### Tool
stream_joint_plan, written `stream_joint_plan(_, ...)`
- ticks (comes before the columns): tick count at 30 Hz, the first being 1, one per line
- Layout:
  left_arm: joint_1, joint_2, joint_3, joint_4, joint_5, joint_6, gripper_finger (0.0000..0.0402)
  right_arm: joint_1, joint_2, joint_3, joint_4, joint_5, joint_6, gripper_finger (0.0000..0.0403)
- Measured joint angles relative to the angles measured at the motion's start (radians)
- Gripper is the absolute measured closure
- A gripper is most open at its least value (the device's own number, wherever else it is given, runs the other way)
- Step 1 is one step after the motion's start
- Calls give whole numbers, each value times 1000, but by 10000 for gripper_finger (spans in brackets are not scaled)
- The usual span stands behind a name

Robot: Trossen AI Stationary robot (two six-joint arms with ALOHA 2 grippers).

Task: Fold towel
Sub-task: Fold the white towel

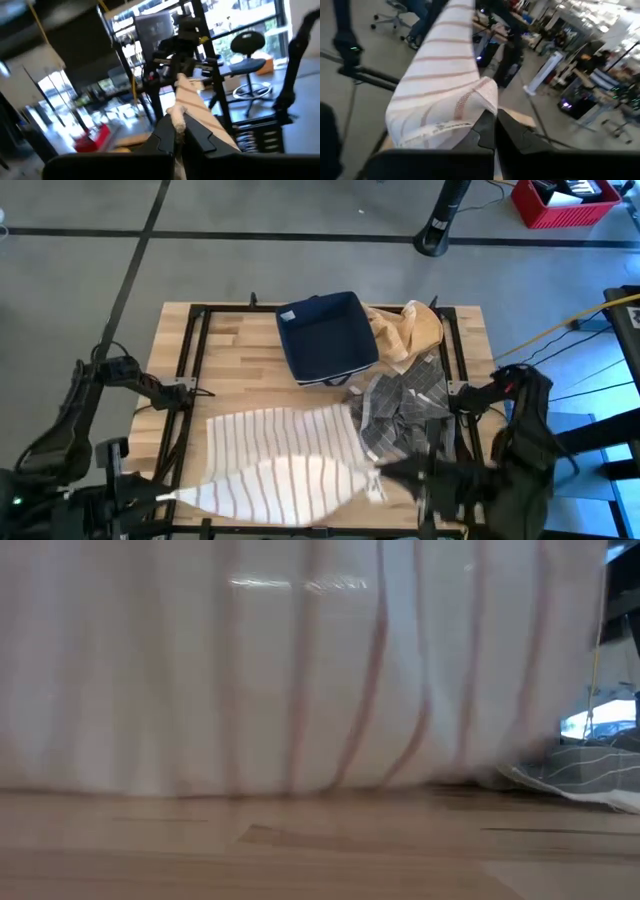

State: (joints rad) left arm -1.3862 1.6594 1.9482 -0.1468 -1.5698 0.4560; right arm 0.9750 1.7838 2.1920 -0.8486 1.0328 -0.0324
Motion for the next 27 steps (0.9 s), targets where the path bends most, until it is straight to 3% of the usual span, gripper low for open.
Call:
stream_joint_plan(11, 2, 16, -173, -482, 57, -914, 397, 59, 173, -1, -206, -31, 352, 397)
stream_joint_plan(20, 15, 21, -316, -573, 136, -1206, 397, 33, 232, -31, -523, 31, 629, 397)
stream_joint_plan(27, 31, 20, -400, -817, 228, -1553, 399, -46, 232, -201, -520, -10, 686, 397)
